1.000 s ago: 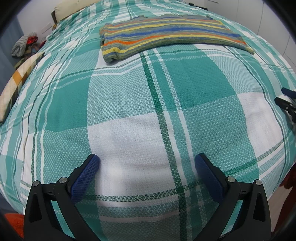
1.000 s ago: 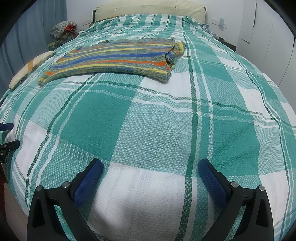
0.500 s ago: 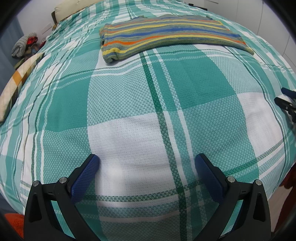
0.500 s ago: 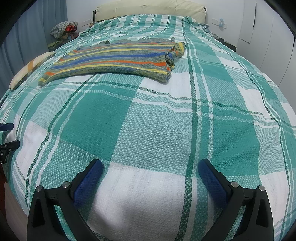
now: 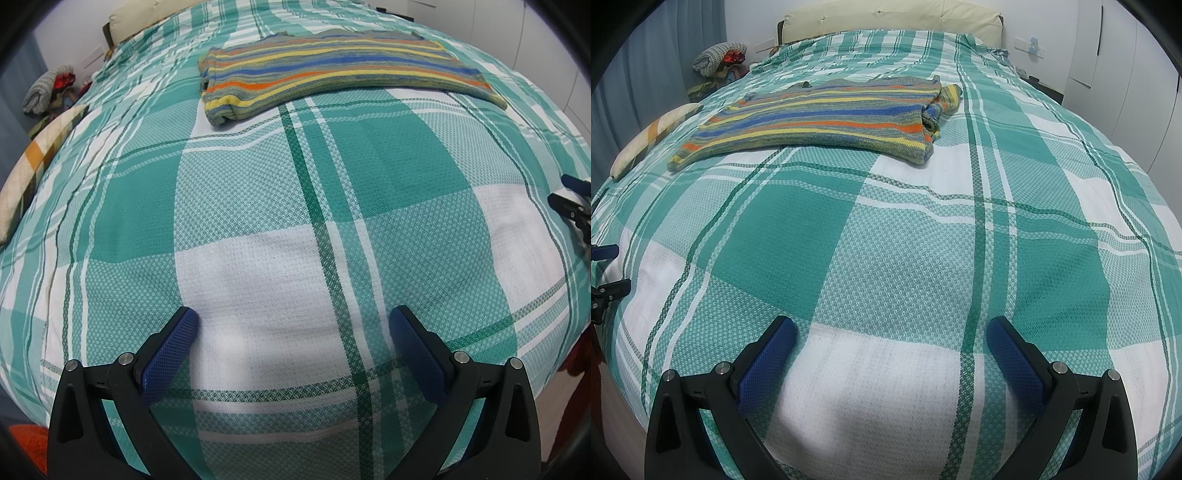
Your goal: Fold small clothes
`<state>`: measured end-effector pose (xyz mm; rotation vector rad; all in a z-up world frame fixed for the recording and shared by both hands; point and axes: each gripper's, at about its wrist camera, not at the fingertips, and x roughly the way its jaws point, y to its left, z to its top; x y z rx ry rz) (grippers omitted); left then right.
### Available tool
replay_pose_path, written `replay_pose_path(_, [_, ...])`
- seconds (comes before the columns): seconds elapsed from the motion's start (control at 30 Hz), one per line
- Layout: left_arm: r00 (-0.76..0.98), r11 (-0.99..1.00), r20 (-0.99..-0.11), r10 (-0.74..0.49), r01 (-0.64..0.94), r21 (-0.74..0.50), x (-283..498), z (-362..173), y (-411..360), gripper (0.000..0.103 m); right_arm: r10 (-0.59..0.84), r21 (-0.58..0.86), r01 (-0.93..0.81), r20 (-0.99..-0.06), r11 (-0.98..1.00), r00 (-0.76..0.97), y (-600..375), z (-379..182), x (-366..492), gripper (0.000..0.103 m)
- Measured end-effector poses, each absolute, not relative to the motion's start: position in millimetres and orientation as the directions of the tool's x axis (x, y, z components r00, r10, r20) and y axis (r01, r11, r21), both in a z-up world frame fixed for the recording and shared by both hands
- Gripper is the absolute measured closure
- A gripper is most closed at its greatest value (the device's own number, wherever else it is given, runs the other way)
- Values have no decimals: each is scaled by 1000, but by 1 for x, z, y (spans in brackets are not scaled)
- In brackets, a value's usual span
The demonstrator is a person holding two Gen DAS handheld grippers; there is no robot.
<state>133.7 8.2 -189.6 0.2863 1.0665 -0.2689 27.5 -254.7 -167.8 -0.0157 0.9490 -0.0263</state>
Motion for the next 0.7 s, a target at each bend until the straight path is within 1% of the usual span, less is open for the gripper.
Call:
replay_pose_path(0.43, [466, 931, -881, -80, 350, 101, 133, -185, 8, 1, -30, -25, 17, -811, 1000, 584, -254, -168, 26, 0])
replay_pose_path(0.53, [477, 914, -878, -34, 370, 166, 126, -173, 0, 2, -28, -21, 19, -813, 1000, 581, -254, -168, 27, 0])
replay_pose_path(0.6, [534, 878, -846, -14, 411, 246, 114, -158, -16, 2, -17, -10, 17, -822, 1000, 569, -255, -164, 30, 0])
replay_pose_path(0.63, [561, 858, -827, -31, 440, 266, 108, -151, -25, 2, -6, 0, 12, -830, 1000, 557, -256, -162, 32, 0])
replay_pose_path(0.7, [576, 810, -807, -132, 531, 247, 100, -133, -55, 2, 38, 39, -8, -850, 999, 526, -260, -154, 38, 1])
